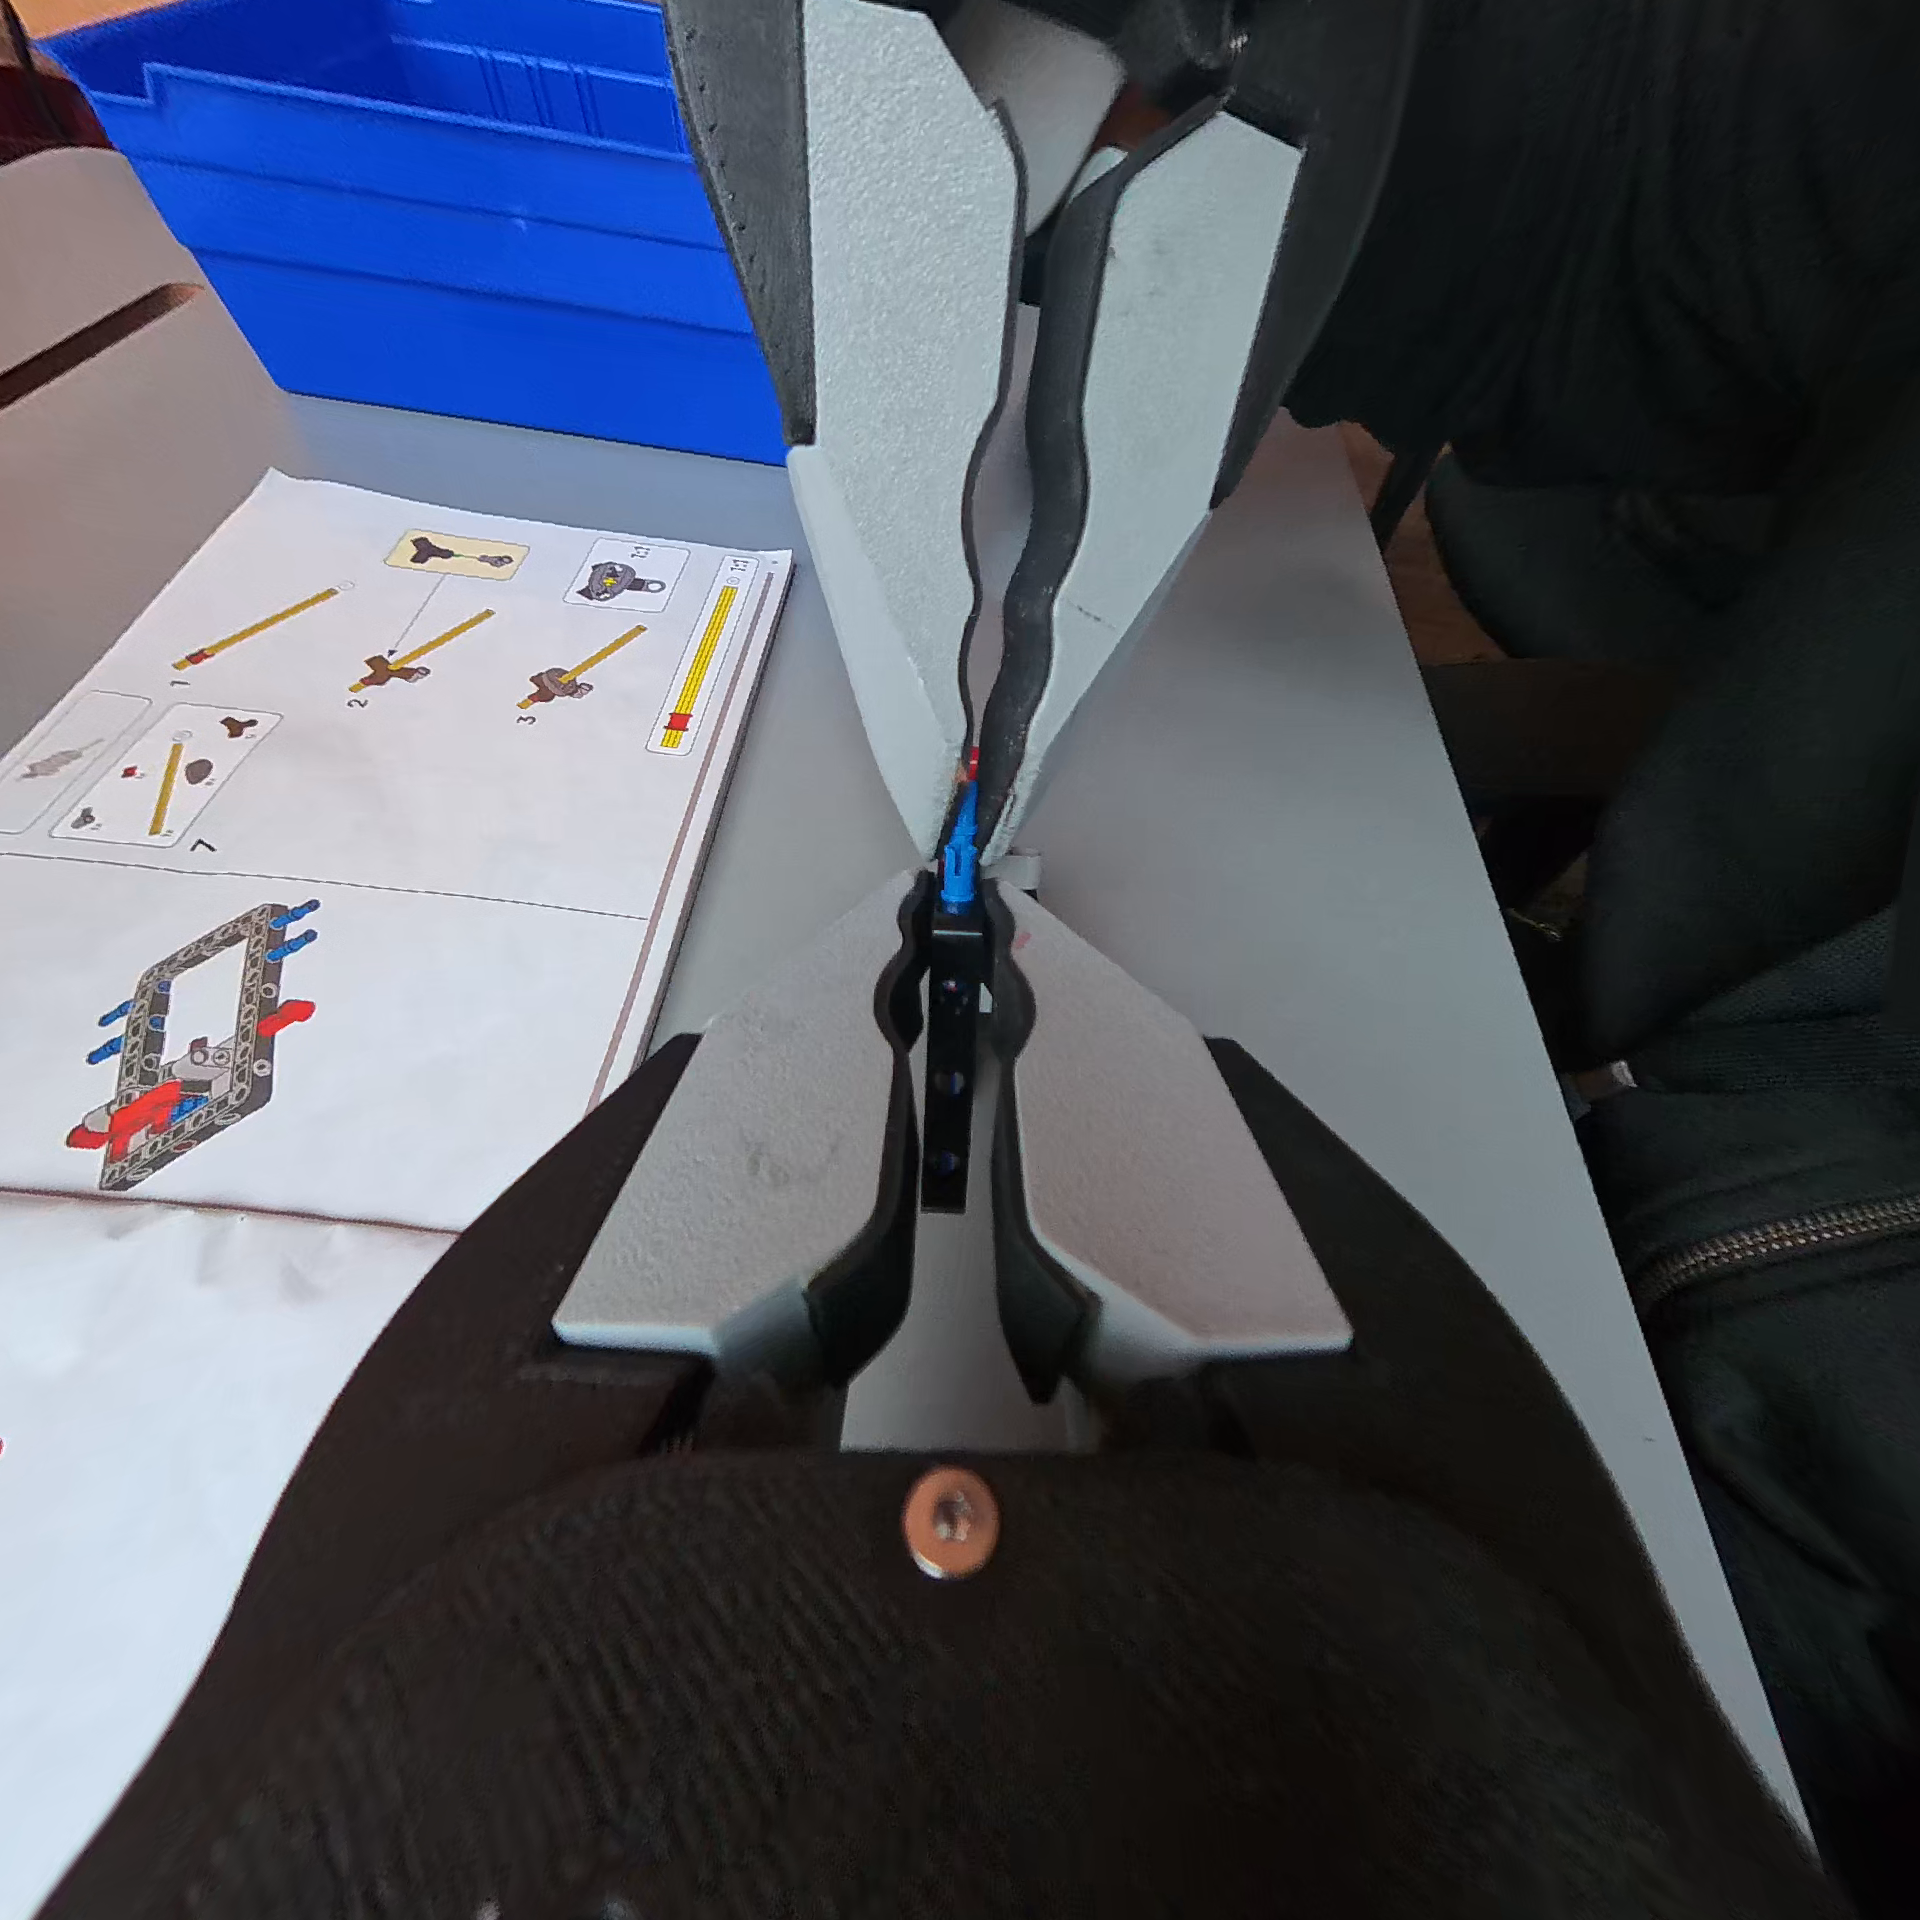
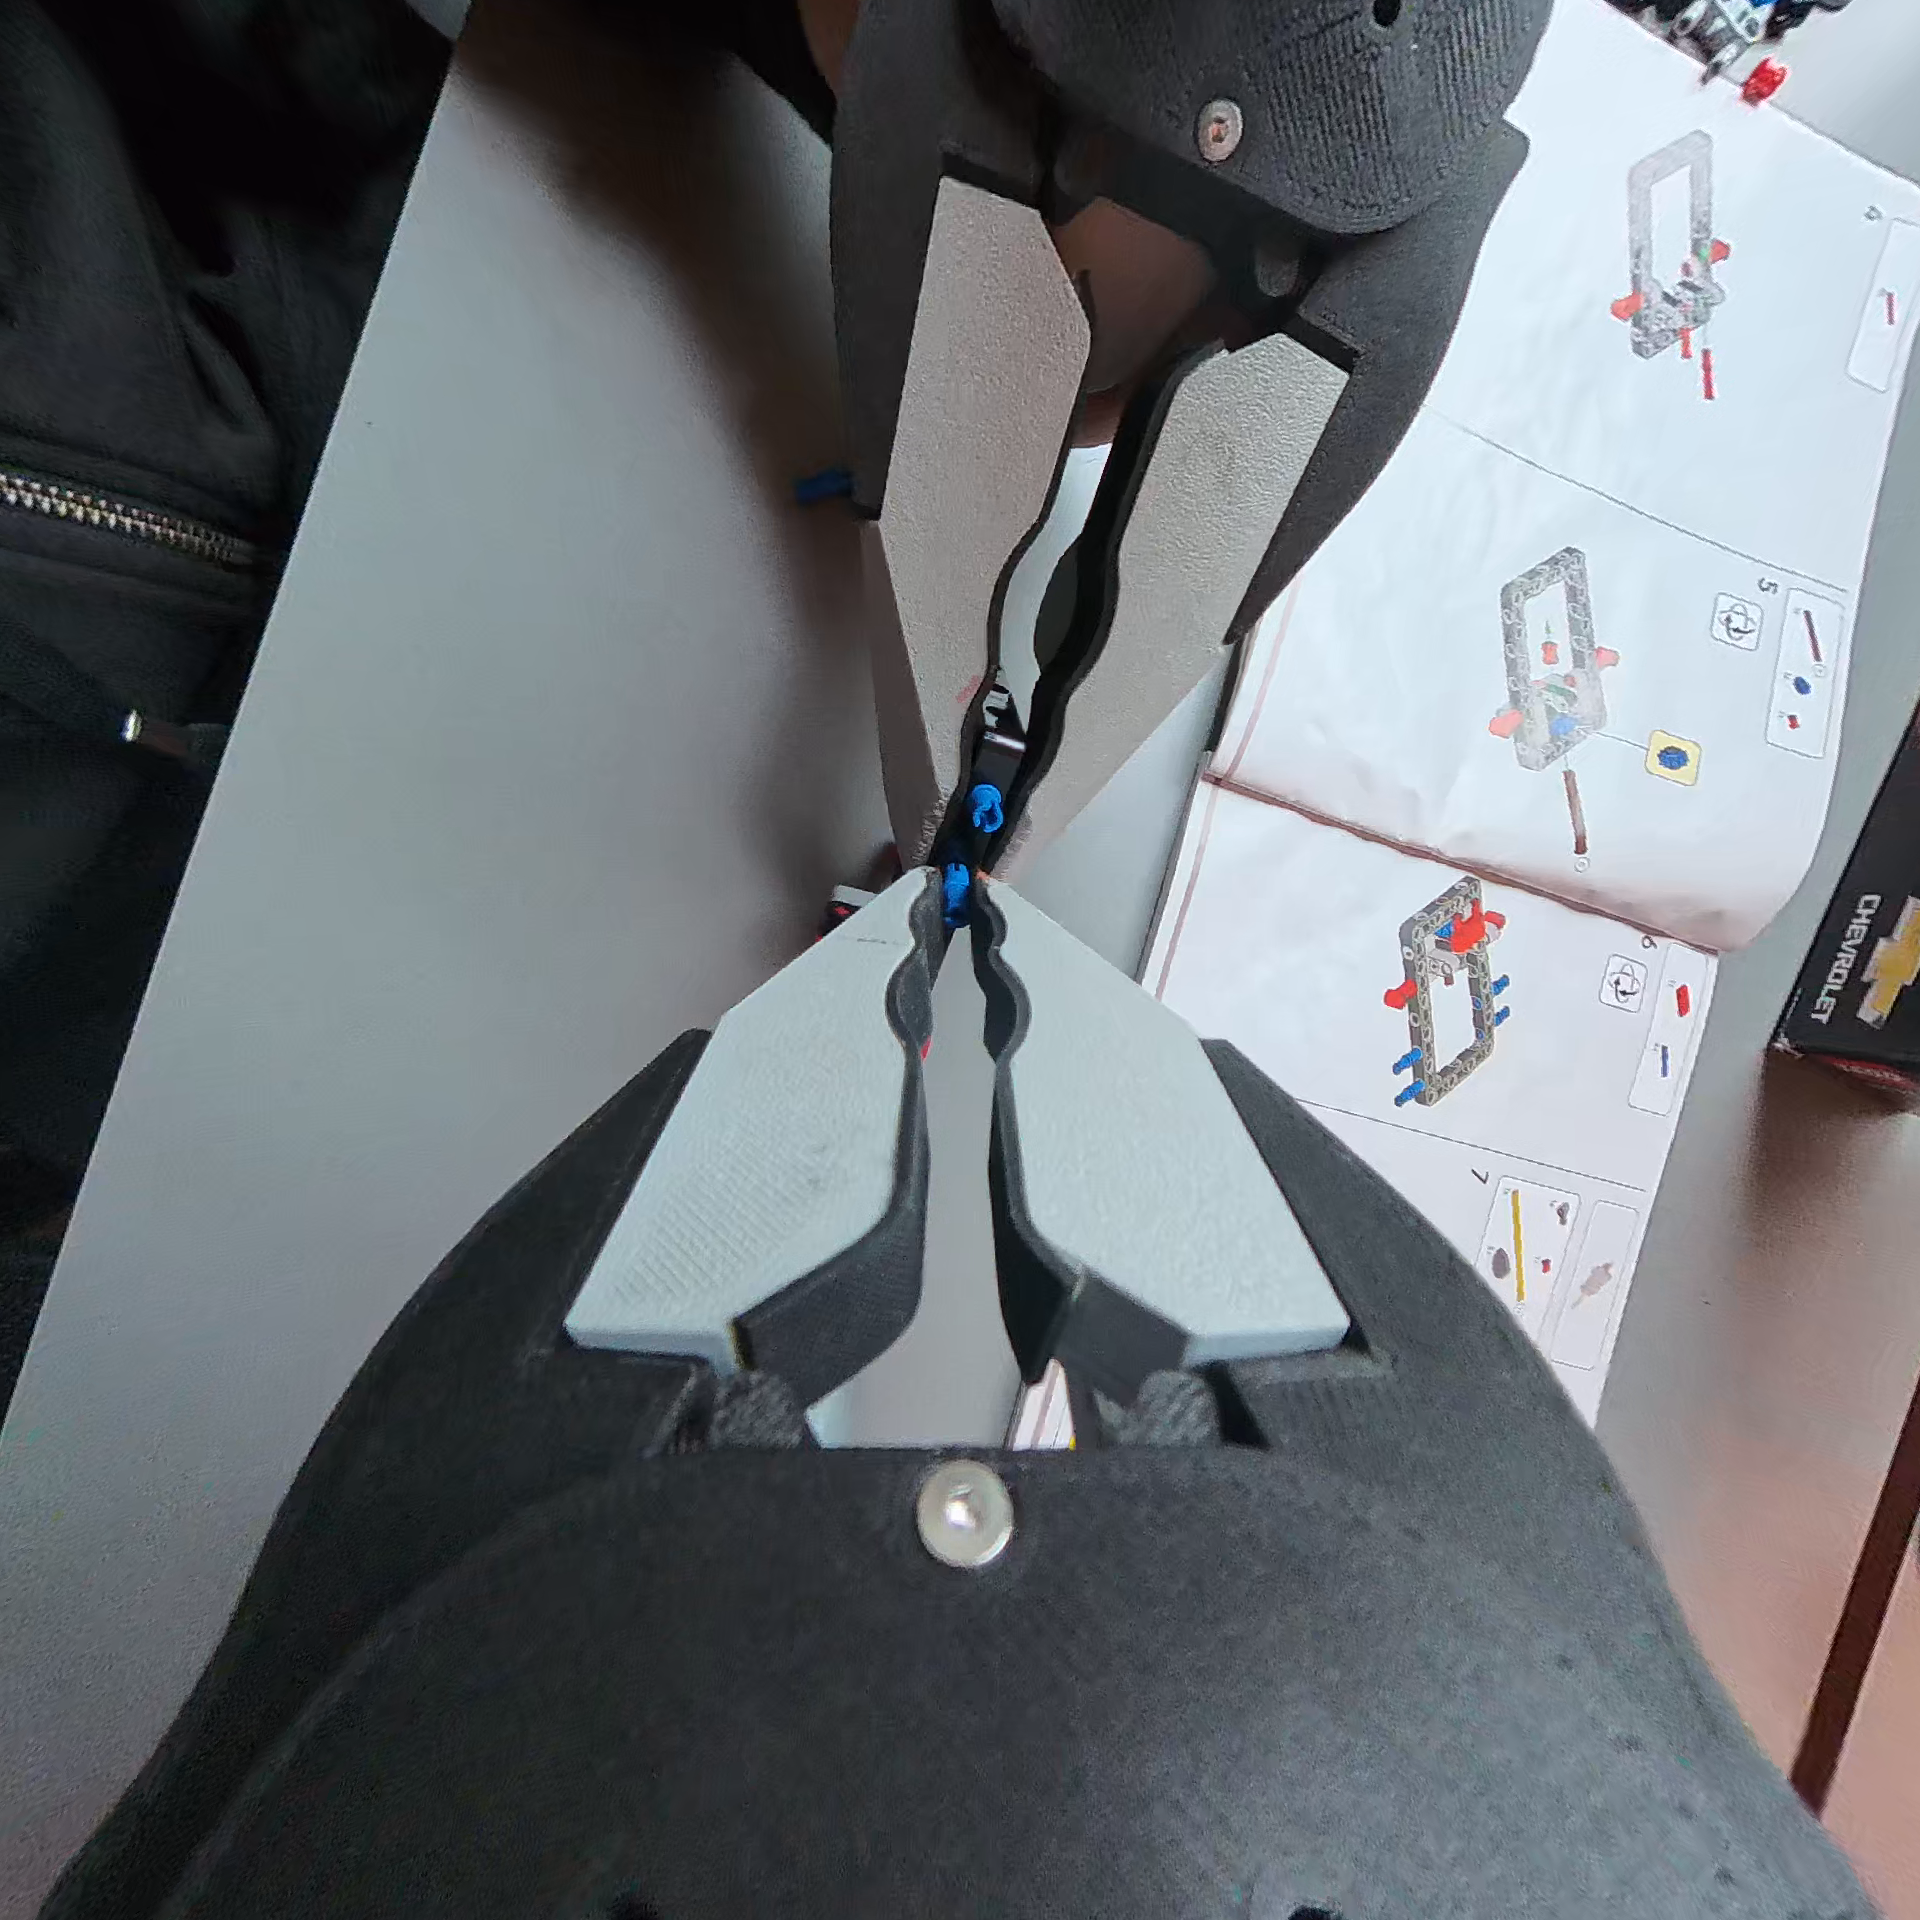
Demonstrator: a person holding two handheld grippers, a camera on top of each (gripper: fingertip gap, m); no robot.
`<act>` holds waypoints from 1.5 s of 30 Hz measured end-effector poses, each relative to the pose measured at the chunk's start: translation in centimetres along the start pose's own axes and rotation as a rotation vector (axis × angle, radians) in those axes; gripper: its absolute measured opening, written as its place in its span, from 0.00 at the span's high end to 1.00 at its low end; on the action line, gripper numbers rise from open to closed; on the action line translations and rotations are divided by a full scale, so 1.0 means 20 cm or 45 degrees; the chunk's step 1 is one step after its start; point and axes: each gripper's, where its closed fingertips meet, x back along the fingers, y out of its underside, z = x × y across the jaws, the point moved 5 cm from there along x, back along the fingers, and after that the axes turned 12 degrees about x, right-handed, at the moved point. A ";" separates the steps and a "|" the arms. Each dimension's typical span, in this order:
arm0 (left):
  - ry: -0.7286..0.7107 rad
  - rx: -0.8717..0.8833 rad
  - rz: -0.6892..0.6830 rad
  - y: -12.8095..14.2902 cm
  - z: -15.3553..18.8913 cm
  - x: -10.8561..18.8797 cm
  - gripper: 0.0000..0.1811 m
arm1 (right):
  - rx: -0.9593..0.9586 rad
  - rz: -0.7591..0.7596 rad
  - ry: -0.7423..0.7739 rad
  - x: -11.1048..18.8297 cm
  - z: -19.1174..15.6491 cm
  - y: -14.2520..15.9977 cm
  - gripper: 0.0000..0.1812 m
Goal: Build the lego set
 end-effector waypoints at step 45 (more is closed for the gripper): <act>0.015 0.053 0.059 -0.03 -0.01 0.02 0.97 | -0.271 0.276 0.091 0.06 0.03 0.04 0.93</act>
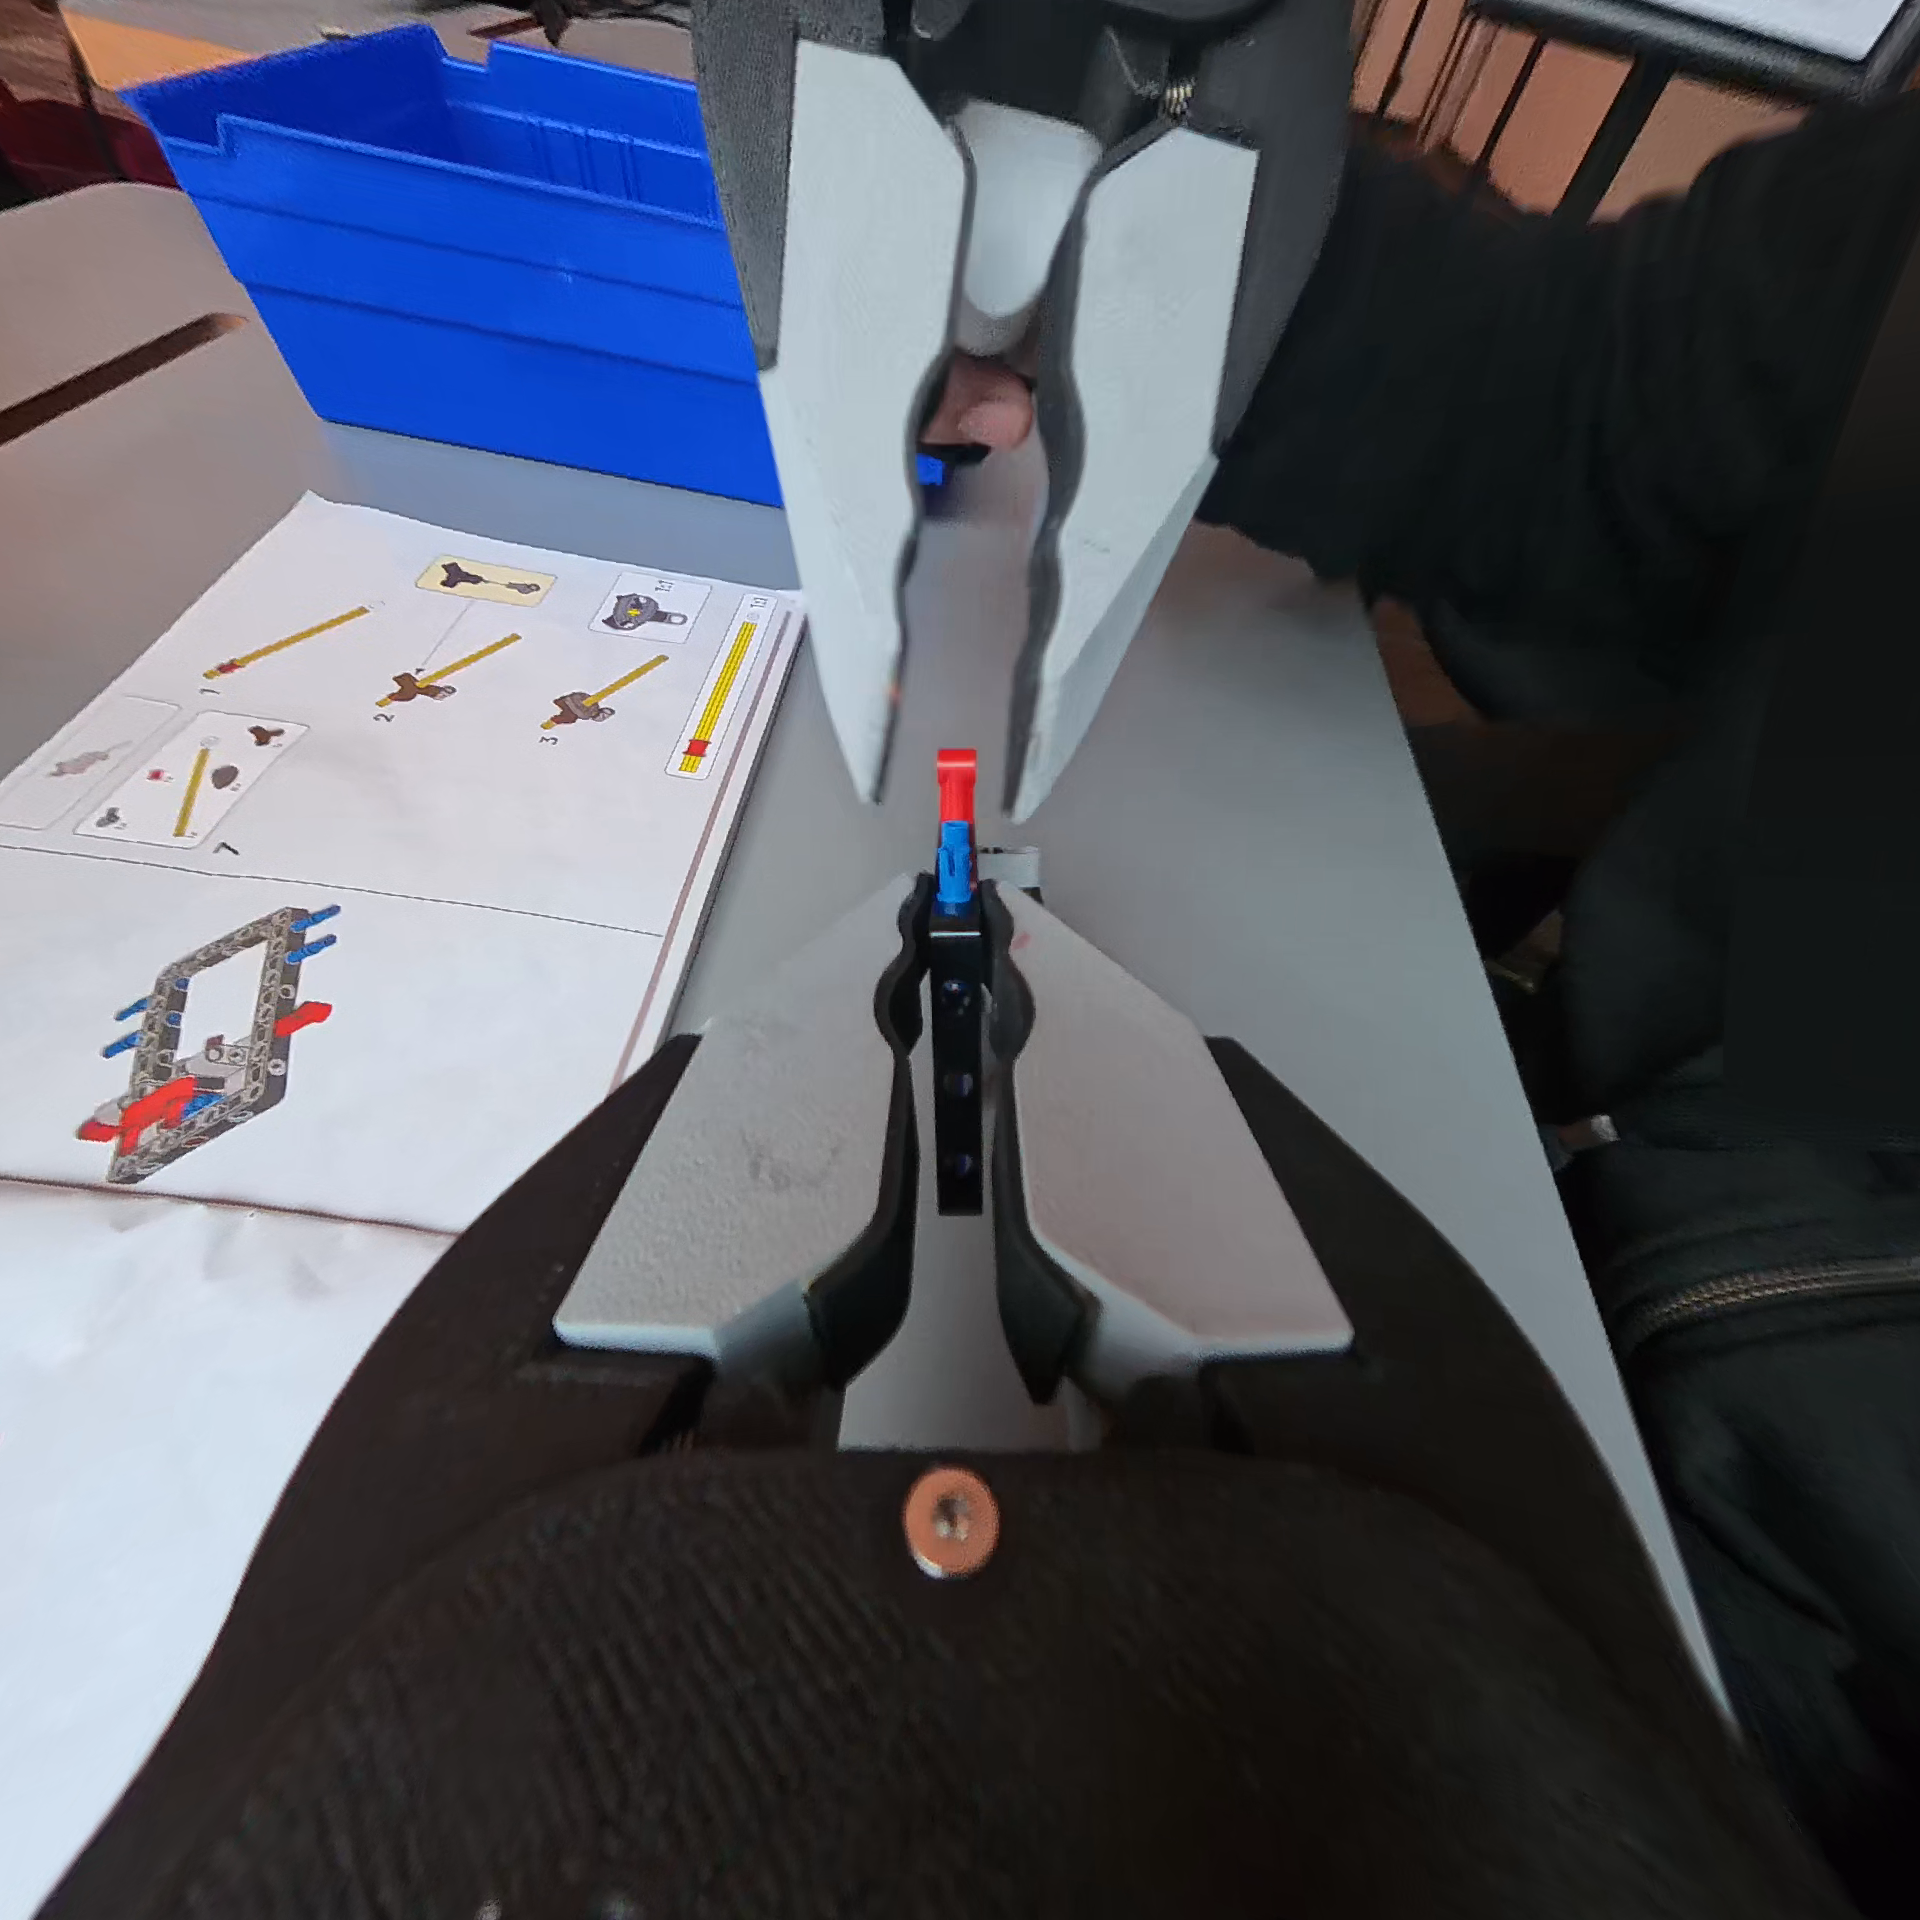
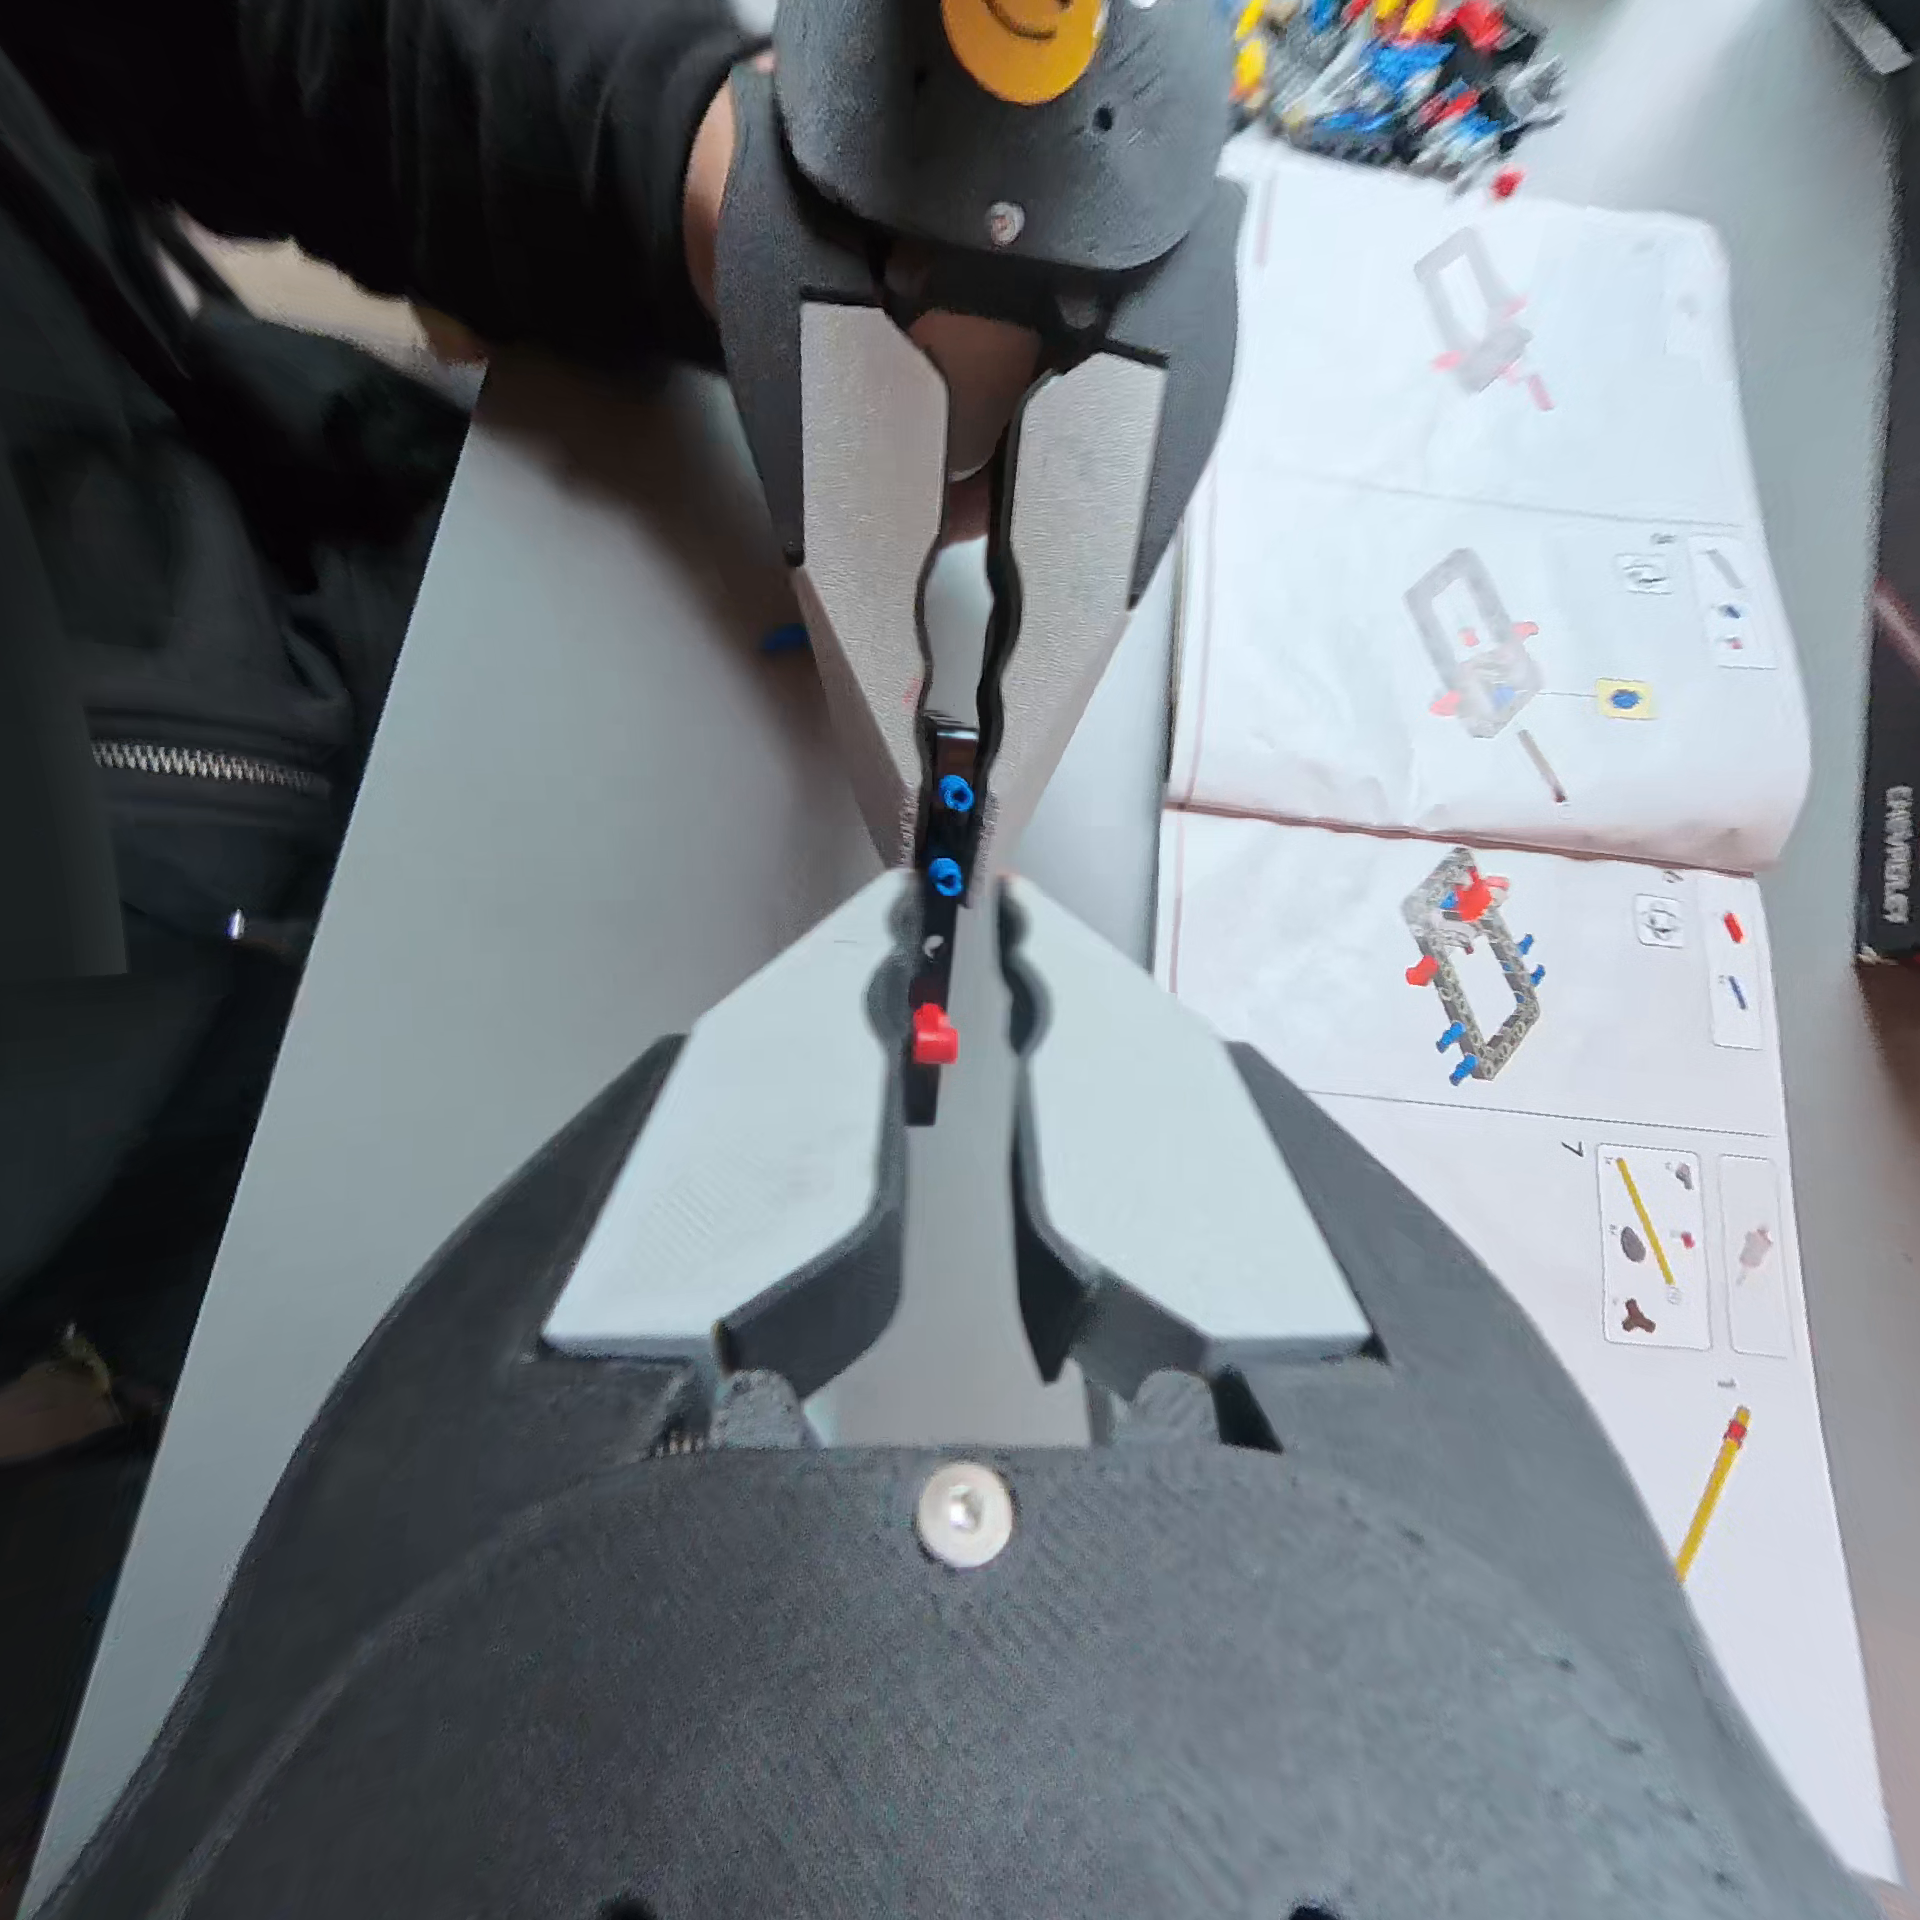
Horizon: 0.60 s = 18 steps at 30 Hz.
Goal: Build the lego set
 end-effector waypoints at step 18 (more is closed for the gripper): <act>-0.191 0.090 -0.095 0.02 -0.09 0.15 0.81 | -0.592 0.325 -0.135 -0.05 0.00 0.24 0.98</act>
